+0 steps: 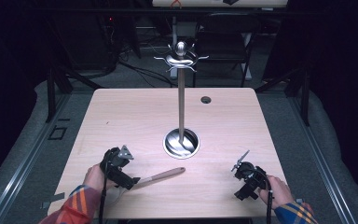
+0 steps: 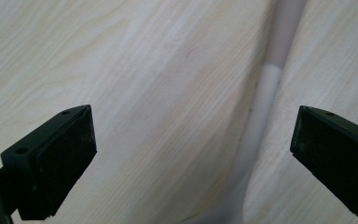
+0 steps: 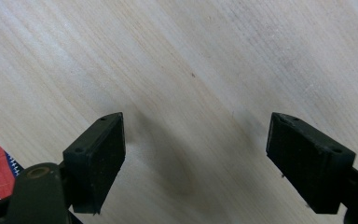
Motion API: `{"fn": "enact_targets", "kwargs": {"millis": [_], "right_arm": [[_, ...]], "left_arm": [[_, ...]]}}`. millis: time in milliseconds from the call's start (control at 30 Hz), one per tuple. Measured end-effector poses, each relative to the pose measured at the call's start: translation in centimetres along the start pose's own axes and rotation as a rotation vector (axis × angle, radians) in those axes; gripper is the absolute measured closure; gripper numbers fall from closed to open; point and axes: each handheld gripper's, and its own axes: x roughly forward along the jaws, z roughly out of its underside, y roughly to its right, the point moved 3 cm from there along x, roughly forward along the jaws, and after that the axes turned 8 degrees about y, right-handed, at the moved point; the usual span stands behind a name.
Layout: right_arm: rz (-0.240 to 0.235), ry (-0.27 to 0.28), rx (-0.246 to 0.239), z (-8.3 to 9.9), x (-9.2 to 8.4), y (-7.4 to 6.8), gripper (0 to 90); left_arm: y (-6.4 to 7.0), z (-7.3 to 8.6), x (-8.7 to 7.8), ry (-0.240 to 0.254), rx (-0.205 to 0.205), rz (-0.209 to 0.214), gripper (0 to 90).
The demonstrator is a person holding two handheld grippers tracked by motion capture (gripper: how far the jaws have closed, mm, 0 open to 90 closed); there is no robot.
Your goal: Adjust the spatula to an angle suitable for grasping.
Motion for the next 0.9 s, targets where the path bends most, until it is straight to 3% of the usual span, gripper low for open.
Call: {"fn": "enact_targets", "kwargs": {"millis": [167, 200, 333, 400, 467, 733, 900], "right_arm": [[-0.002, -0.001, -0.001, 0.0, 0.0, 0.0, 19.2], [-0.002, -0.009, -0.01, 0.0, -0.1, 0.0, 19.2], [-0.002, 0.0, -0.001, 0.0, 0.0, 0.0, 19.3], [-0.005, -0.009, -0.008, 0.0, -0.1, 0.1, 19.3], [0.001, -0.005, -0.004, -0.1, 0.0, 0.0, 19.2], [-0.004, -0.009, 0.001, -0.2, 0.2, -0.1, 19.2], [-0.003, -0.005, 0.001, -0.1, 0.1, 0.0, 19.2]], "left_arm": [[0.9, -0.5, 0.6, -0.03, 0.013, 0.01, 3.8], [1.1, -0.5, 0.9, -0.041, 0.011, 0.032, 3.8], [1.8, -0.7, 1.3, -0.051, 0.009, 0.032, 18.1], [1.9, -0.8, 1.4, -0.052, 0.011, 0.033, 19.2], [2.4, -1.3, 1.7, -0.042, 0.001, 0.057, 25.9], [4.1, -2.3, 3.3, -0.081, 0.051, 0.091, 51.6], [4.2, -2.2, 3.6, -0.094, 0.062, 0.099, 65.1]]}}
